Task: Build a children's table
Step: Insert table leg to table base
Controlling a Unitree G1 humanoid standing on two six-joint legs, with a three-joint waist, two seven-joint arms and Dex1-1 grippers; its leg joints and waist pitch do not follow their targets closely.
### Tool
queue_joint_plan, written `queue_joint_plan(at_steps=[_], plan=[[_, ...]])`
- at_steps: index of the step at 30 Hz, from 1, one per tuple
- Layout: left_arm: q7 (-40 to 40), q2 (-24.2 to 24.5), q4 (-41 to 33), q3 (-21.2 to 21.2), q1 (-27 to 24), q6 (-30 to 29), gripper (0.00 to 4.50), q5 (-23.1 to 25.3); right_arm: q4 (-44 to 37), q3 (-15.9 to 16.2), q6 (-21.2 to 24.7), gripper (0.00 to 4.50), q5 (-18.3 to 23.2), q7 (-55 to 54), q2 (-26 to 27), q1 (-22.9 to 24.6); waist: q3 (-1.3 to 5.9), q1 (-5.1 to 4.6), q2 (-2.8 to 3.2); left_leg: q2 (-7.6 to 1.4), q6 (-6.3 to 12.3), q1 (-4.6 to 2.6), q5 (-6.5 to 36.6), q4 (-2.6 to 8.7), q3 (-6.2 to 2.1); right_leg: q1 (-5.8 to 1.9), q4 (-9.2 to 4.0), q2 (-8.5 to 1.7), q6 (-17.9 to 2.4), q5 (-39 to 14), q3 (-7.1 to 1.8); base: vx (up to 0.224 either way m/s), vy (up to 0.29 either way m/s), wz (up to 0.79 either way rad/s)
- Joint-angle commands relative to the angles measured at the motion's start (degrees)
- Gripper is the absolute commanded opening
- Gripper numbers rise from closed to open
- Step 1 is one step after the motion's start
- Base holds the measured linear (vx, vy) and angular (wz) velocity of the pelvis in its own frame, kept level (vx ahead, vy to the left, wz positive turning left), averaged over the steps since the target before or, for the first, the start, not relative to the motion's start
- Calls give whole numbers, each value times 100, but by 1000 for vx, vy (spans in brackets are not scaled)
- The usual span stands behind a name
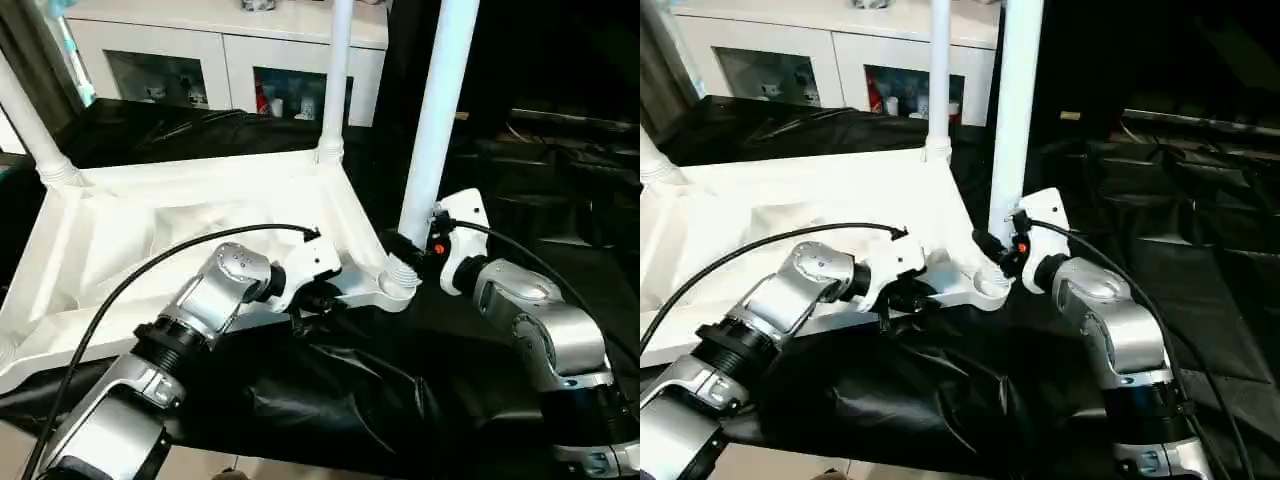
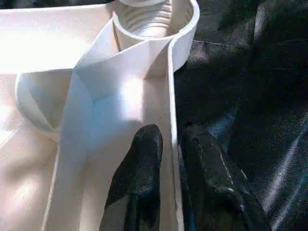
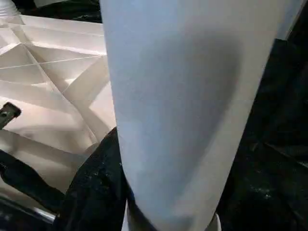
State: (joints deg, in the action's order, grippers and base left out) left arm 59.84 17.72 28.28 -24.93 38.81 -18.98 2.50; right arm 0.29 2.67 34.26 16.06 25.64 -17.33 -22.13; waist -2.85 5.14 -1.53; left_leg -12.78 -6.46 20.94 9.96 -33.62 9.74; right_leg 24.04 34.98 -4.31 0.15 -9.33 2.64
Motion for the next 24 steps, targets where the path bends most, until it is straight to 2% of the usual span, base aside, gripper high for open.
queue_joint_plan(at_steps=[1, 5, 7, 10, 11, 15, 16, 17, 18, 19, 21, 24], plan=[[77, 13, -68, 85, -4, -44, 47, -51, -5, -18, -48, 193, 11, 55, 9, -35, 380, 12, 12, 37, -49, -34, 1134, 385, 58, -341, -402, -243, -935, -1290, -179, 0, 0, 0], [116, 35, -50, 87, -27, -16, 21, -63, 44, -44, -10, 193, 99, 128, 35, -39, 382, 11, 17, 34, -62, -38, 1183, 391, 52, -342, -406, -245, -925, -1332, -177, 0, 0, 0], [88, 7, -30, 164, -46, 69, 1, -127, 119, -159, 142, 193, 369, 303, 101, -34, 385, 7, 28, 34, -38, -34, 1174, 387, 52, -348, -400, -246, -970, -1241, -179, 0, 0, 0], [124, 1, -40, 196, -93, 147, 0, -180, 316, -222, 216, 193, 578, 587, 103, -35, 385, 6, 23, 28, -11, -30, 1206, 386, 53, -349, -399, -244, -1034, -1195, -173, 0, 0, 0], [142, 24, -40, 163, -111, 200, 0, -154, 383, -218, 197, 193, 574, 638, 96, -46, 392, 9, -3, 28, -8, -26, 1151, 379, 55, -355, -389, -247, -1037, -1128, -176, 0, 0, 0], [162, 58, -74, 149, -155, 214, 0, -136, 751, -228, 74, 193, 543, 818, 93, -169, 381, 6, -35, 29, 0, -29, 1189, 383, 62, -346, -410, -258, -991, -1379, -172, 0, 0, 0], [166, 68, -92, 145, -167, 214, 0, -129, 846, -200, 27, 193, 495, 828, 73, -197, 381, 10, -19, 26, -2, -27, 1143, 386, 59, -343, -409, -263, -980, -1395, -174, 0, 0, 0], [170, 80, -104, 139, -183, 225, 0, -108, 972, -143, -56, 193, 427, 856, 38, -233, 385, 7, -39, 23, -5, -27, 1143, 384, 61, -342, -410, -265, -974, -1413, -169, 0, 0, 0], [173, 88, -112, 135, -195, 233, 0, -92, 1059, -103, -115, 193, 381, 876, 12, -257, 382, 4, -31, 28, -3, -27, 1124, 382, 63, -341, -409, -262, -974, -1414, -173, 0, 0, 0], [178, 103, -117, 123, -211, 250, 0, -71, 1140, -68, -153, 193, 341, 899, -13, -283, 377, -2, -70, 29, 2, -17, 1120, 380, 68, -340, -414, -262, -963, -1441, -171, 0, 0, 0], [185, 141, -138, 103, -238, 271, 0, -42, 1175, -40, -141, 193, 312, 950, -48, -320, 381, 4, -49, 27, 9, -24, 1093, 381, 67, -341, -410, -266, -955, -1460, -172, 0, 0, 0], [202, 181, -170, 105, -258, 278, 0, -41, 1108, -47, -21, 193, 340, 1054, -88, -344, 379, 3, -74, 24, 41, -18, 1046, 384, 67, -339, -402, -259, -931, -1423, -170, 0, 0, 0]])
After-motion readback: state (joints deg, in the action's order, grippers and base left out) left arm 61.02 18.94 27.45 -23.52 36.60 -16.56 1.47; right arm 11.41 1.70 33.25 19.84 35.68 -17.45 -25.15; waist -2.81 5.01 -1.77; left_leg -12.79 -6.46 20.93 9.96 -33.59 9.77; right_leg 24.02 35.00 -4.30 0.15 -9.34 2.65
